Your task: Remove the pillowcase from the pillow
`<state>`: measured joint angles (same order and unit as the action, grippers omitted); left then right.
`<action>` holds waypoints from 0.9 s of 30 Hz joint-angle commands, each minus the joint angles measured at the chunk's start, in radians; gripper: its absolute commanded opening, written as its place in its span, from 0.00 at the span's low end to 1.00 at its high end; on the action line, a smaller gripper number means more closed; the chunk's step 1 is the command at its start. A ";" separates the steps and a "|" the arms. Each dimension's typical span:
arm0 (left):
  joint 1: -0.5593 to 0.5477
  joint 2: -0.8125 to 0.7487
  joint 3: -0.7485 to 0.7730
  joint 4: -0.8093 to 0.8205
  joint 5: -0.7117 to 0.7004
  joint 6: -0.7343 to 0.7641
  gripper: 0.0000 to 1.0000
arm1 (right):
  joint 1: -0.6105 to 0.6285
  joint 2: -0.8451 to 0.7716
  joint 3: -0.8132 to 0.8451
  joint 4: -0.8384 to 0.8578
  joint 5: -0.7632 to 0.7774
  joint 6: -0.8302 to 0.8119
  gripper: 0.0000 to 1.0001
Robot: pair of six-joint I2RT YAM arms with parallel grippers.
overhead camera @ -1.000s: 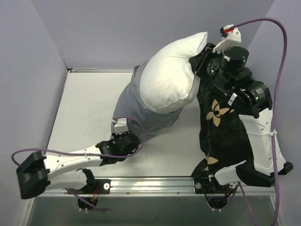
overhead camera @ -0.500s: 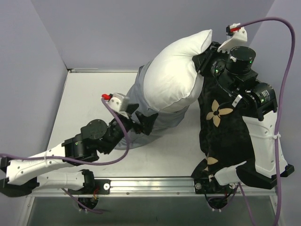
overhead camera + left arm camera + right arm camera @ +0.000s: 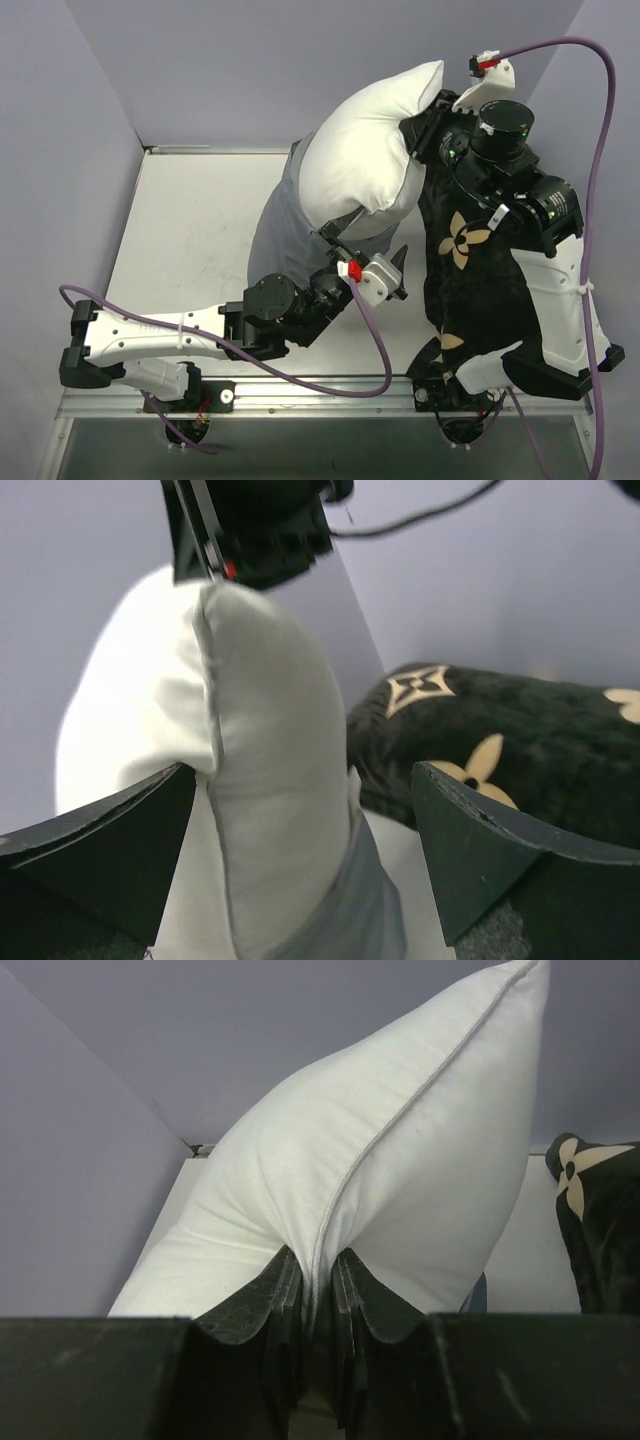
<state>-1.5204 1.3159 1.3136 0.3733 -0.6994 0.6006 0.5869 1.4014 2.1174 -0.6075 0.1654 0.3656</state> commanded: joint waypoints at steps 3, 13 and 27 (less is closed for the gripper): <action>0.014 0.060 0.091 0.325 0.000 0.310 0.98 | 0.050 0.016 0.044 0.129 0.036 -0.011 0.00; 0.143 0.100 0.211 0.241 0.046 0.184 0.97 | 0.126 0.033 0.055 0.132 0.060 -0.024 0.00; 0.430 0.151 0.326 -0.203 0.268 -0.280 0.72 | 0.235 0.100 0.122 0.132 0.095 -0.068 0.00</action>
<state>-1.1469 1.4254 1.5871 0.2459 -0.3908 0.3935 0.7670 1.5013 2.1929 -0.5552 0.3092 0.3046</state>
